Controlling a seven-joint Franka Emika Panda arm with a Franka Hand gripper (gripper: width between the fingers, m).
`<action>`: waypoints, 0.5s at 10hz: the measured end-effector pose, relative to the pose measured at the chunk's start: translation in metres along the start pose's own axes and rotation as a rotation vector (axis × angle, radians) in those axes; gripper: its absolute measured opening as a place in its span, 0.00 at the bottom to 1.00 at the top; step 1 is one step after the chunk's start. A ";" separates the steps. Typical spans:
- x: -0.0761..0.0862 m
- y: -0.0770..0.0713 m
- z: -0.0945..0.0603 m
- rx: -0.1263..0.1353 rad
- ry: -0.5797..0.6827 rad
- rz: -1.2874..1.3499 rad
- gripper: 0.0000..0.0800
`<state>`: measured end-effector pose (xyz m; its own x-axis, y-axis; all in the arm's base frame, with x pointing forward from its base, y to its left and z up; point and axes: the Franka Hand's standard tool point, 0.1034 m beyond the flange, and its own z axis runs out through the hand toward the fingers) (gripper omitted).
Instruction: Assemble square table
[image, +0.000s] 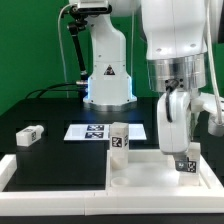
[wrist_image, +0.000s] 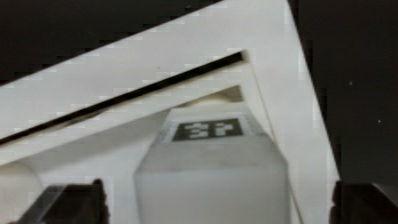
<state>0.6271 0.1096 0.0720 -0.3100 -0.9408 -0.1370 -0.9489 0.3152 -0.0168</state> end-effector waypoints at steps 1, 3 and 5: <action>-0.003 0.000 -0.010 0.008 -0.010 -0.031 0.80; 0.001 -0.007 -0.050 0.036 -0.039 -0.109 0.81; 0.002 -0.004 -0.041 0.030 -0.031 -0.109 0.81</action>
Offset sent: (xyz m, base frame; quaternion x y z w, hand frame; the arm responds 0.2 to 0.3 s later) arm 0.0000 0.0000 0.0000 0.0000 0.0000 0.0000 1.0000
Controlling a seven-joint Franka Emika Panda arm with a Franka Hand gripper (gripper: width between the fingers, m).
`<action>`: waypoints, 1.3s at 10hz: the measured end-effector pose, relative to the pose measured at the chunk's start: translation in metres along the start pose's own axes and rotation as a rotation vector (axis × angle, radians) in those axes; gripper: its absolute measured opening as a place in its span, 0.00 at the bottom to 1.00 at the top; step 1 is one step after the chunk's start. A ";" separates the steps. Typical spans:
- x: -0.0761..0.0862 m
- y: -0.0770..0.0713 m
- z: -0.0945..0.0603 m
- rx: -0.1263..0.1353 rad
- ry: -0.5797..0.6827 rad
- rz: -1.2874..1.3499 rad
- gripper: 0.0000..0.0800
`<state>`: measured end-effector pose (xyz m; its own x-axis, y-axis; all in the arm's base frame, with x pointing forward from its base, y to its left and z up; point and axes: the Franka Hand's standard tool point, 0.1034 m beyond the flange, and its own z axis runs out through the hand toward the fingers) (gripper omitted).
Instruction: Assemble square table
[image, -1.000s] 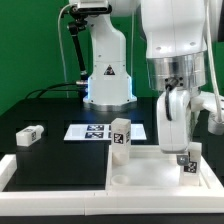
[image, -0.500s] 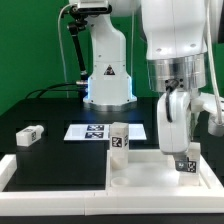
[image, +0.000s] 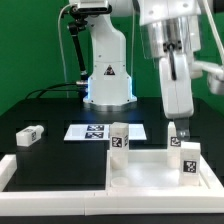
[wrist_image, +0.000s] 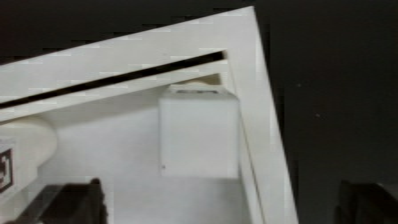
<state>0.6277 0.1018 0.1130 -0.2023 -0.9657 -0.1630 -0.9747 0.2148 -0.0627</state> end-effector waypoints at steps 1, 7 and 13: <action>0.000 -0.001 -0.001 0.001 0.000 0.000 0.81; 0.050 0.023 -0.002 0.017 0.028 -0.200 0.81; 0.100 0.030 -0.025 0.029 0.052 -0.795 0.81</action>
Offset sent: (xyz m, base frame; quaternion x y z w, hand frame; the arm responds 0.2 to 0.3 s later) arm 0.0000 0.0000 0.0000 0.0000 0.0000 0.0000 1.0000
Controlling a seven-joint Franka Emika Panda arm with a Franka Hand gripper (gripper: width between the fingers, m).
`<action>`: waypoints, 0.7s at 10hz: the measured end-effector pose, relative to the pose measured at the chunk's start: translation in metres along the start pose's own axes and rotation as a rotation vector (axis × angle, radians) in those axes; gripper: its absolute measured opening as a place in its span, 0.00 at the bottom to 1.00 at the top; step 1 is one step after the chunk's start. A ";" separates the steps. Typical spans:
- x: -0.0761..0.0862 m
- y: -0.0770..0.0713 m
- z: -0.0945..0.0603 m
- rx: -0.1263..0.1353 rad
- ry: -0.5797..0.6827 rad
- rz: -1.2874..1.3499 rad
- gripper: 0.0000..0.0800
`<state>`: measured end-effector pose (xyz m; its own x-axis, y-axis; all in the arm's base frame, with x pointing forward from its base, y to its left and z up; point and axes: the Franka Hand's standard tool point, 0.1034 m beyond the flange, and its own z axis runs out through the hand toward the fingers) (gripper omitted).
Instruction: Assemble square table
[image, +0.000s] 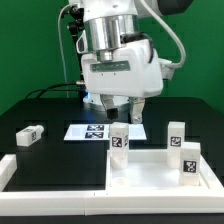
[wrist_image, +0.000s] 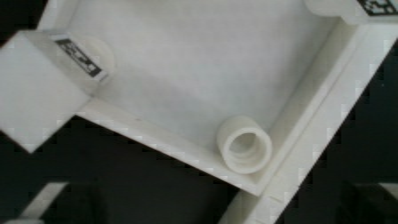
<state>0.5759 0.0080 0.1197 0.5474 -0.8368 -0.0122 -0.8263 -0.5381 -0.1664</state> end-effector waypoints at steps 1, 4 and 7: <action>0.000 0.000 0.000 0.000 0.000 -0.057 0.81; 0.008 0.020 0.002 0.003 0.015 -0.350 0.81; 0.036 0.117 0.005 -0.038 0.020 -0.662 0.81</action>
Offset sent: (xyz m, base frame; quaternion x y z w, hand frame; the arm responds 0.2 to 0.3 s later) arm -0.0510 -0.0320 -0.0128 0.0413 -0.0094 -0.1974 0.9794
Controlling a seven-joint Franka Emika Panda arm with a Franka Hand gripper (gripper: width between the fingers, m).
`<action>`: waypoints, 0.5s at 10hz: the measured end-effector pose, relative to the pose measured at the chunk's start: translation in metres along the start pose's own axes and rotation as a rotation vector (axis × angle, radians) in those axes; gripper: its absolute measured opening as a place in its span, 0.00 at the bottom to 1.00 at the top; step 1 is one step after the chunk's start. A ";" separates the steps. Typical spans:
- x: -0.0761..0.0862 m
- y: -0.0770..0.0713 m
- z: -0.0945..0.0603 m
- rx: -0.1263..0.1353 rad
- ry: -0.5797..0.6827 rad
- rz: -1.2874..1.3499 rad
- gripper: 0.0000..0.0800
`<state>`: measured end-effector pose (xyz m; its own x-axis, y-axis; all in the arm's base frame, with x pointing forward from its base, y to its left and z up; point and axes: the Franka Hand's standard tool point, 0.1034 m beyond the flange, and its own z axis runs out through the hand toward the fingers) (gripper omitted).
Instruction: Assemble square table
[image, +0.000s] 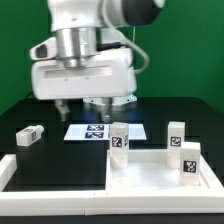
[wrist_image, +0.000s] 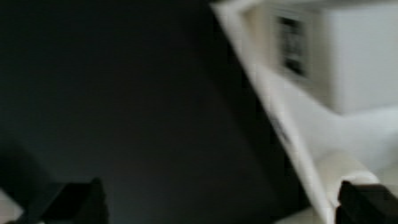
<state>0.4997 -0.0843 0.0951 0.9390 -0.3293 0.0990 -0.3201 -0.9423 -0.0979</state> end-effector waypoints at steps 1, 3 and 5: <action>-0.007 0.038 0.002 -0.014 -0.006 -0.102 0.81; -0.003 0.071 0.002 -0.036 0.007 -0.150 0.81; -0.007 0.066 0.004 -0.016 -0.034 -0.151 0.81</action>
Offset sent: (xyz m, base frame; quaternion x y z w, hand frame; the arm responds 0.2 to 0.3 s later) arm 0.0000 0.0000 0.0000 0.0000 0.0000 0.0000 1.0000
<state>0.4722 -0.1436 0.0835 0.9802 -0.1819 0.0778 -0.1767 -0.9819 -0.0686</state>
